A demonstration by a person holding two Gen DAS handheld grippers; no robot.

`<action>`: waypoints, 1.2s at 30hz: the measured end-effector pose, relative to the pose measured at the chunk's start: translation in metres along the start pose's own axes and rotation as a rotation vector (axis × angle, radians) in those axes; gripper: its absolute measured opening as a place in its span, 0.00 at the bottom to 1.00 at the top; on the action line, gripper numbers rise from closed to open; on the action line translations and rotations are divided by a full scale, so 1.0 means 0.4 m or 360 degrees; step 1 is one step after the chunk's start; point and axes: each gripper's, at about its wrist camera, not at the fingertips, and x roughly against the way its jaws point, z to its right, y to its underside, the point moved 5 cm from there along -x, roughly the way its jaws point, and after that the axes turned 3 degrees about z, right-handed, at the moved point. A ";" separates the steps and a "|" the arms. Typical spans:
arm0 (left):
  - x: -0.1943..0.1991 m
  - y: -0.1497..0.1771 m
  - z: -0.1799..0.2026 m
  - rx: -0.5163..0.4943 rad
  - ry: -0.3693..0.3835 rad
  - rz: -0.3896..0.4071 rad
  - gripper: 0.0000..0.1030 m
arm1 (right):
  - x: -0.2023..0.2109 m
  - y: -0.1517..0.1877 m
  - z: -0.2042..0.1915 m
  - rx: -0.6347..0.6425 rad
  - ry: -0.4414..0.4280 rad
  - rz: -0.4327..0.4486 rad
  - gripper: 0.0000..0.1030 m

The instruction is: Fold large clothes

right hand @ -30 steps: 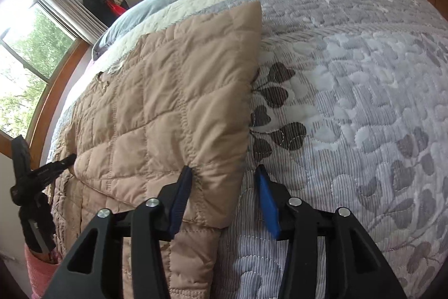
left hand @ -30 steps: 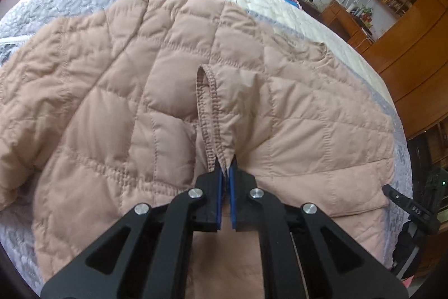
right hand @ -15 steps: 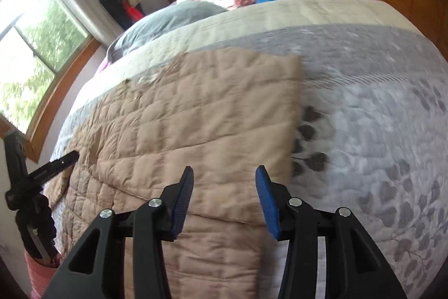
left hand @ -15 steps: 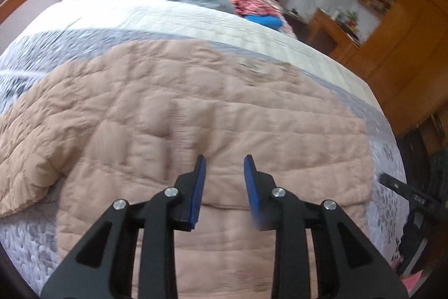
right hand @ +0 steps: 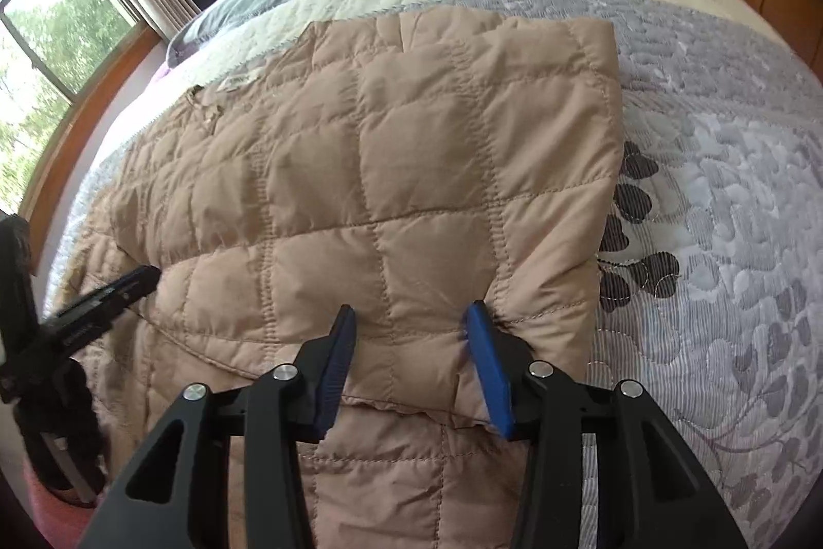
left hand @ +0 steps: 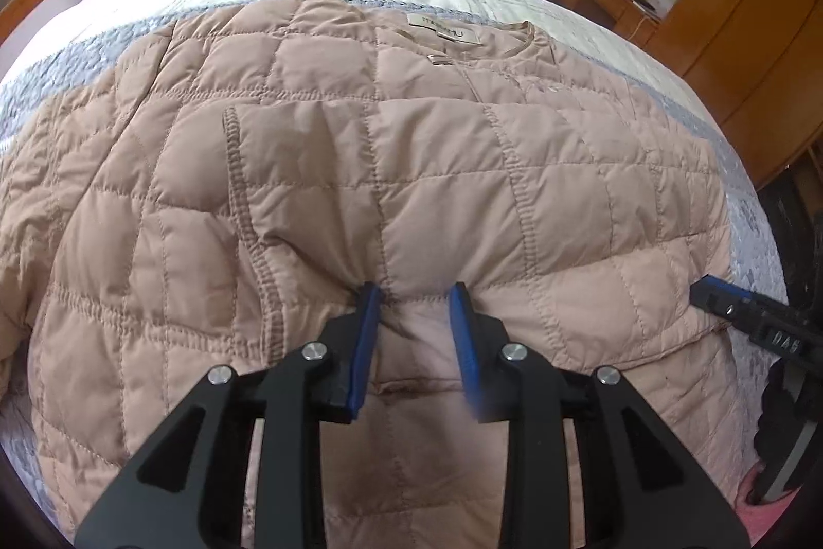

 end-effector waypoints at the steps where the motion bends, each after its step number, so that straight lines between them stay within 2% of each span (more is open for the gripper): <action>1: -0.002 -0.001 -0.002 0.0015 0.0008 -0.0004 0.28 | -0.001 0.001 -0.005 0.0019 0.0025 0.0008 0.45; 3: -0.001 0.000 -0.005 0.0048 0.0023 -0.0017 0.28 | 0.003 -0.004 -0.008 0.0017 0.0025 0.0010 0.49; 5: 0.021 -0.008 -0.019 0.0108 0.0059 -0.0039 0.27 | 0.022 -0.010 -0.006 0.0013 -0.0047 0.0025 0.49; 6: 0.038 -0.009 -0.029 0.0149 0.0083 -0.0047 0.31 | 0.038 -0.010 -0.005 0.0019 -0.0064 0.0043 0.49; 7: 0.061 -0.009 -0.038 0.0188 0.0108 -0.0038 0.41 | 0.069 -0.009 -0.005 0.0041 -0.0092 0.0091 0.49; 8: 0.096 -0.010 -0.052 0.0213 0.0139 0.0009 0.47 | 0.105 -0.007 -0.004 0.0073 -0.0115 0.0154 0.54; 9: 0.132 -0.008 -0.068 0.0214 0.0150 0.0063 0.60 | 0.136 -0.002 0.003 0.0094 -0.0106 0.0199 0.60; 10: 0.178 -0.001 -0.096 0.0210 0.0115 0.0130 0.67 | 0.159 0.005 0.016 0.0093 -0.0070 0.0224 0.60; 11: 0.205 0.006 -0.121 0.0218 0.0084 0.0161 0.68 | 0.173 0.005 0.028 0.0080 -0.0035 0.0229 0.61; 15: 0.306 0.077 -0.277 0.0353 -0.0018 0.0201 0.71 | 0.202 0.034 0.108 -0.0055 -0.0045 0.0194 0.61; 18: 0.370 0.150 -0.436 0.0506 -0.0191 0.0212 0.71 | 0.201 0.041 0.148 -0.0119 -0.0031 0.0195 0.61; 19: 0.397 0.187 -0.506 0.0587 -0.0255 0.0217 0.71 | 0.202 0.046 0.155 -0.0129 -0.0021 0.0194 0.61; 22: 0.453 0.269 -0.661 0.0815 -0.0342 0.0242 0.71 | 0.180 0.046 0.159 -0.0148 -0.0036 0.0166 0.61; 26: 0.505 0.341 -0.834 0.1124 -0.0400 0.0309 0.70 | 0.157 0.051 0.135 -0.0113 -0.0026 0.0154 0.61; 28: 0.519 0.360 -0.904 0.1257 -0.0411 0.0354 0.70 | 0.150 0.053 0.132 -0.0116 -0.0021 0.0145 0.61; 32: 0.520 0.369 -0.992 0.1407 -0.0403 0.0416 0.68 | 0.133 0.057 0.130 -0.0107 -0.0004 0.0132 0.61; 35: 0.516 0.358 -1.019 0.1461 -0.0406 0.0462 0.63 | 0.121 0.058 0.132 -0.0103 0.0006 0.0126 0.61; 36: 0.517 0.356 -1.025 0.1472 -0.0419 0.0470 0.57 | 0.115 0.059 0.132 -0.0102 0.0007 0.0122 0.61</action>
